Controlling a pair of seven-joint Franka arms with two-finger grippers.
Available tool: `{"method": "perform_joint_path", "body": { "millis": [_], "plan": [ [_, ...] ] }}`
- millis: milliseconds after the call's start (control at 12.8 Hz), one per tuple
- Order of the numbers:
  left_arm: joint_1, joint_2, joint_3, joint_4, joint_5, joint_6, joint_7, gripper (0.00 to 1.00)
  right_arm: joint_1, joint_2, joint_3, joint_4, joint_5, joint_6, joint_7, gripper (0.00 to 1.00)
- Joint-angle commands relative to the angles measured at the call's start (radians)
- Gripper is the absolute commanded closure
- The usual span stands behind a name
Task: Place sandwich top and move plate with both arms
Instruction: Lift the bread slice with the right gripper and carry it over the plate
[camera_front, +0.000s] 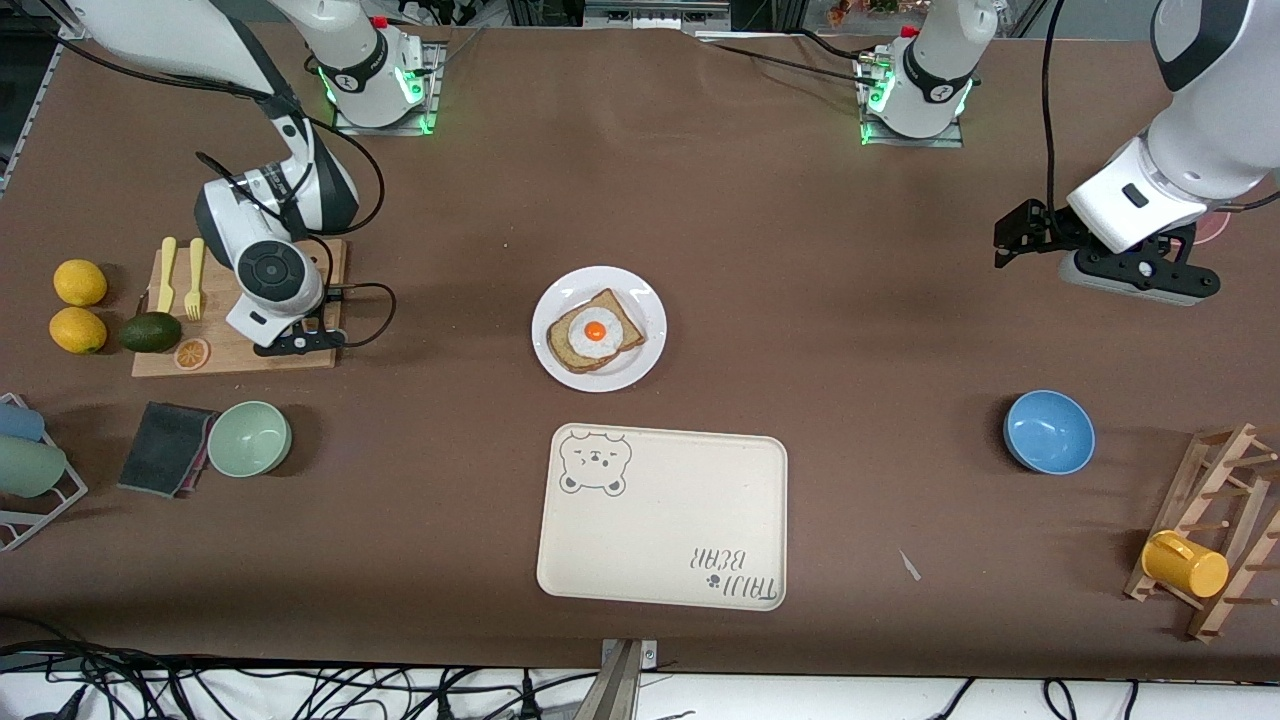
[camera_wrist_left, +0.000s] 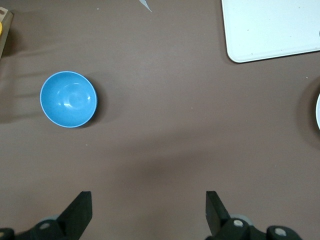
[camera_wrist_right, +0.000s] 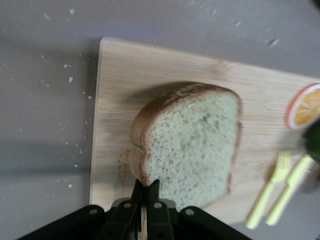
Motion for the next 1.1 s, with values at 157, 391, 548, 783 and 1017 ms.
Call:
{"method": "perform_joint_path", "body": {
  "millis": [157,391,548,783,1017],
  "plan": [
    [0.003,-0.014,-0.002,0.005,-0.011,-0.017,0.001,0.0,0.008,-0.023,0.208,0.296,0.184,-0.399,0.021,1.0],
    [0.003,-0.014,-0.002,0.005,-0.011,-0.021,0.001,0.0,0.15,0.0,0.25,0.427,0.197,-0.496,0.163,1.0],
    [0.003,-0.014,-0.002,0.005,-0.011,-0.021,0.002,0.0,0.296,0.065,0.25,0.497,0.227,-0.487,0.289,1.0],
    [0.003,-0.014,0.0,0.005,-0.013,-0.021,0.002,0.0,0.488,0.251,0.247,0.692,0.24,-0.478,0.413,1.0],
    [0.003,-0.014,0.002,0.005,-0.013,-0.031,0.004,0.0,0.559,0.389,0.247,0.855,0.233,-0.464,0.449,1.0]
  ]
}}
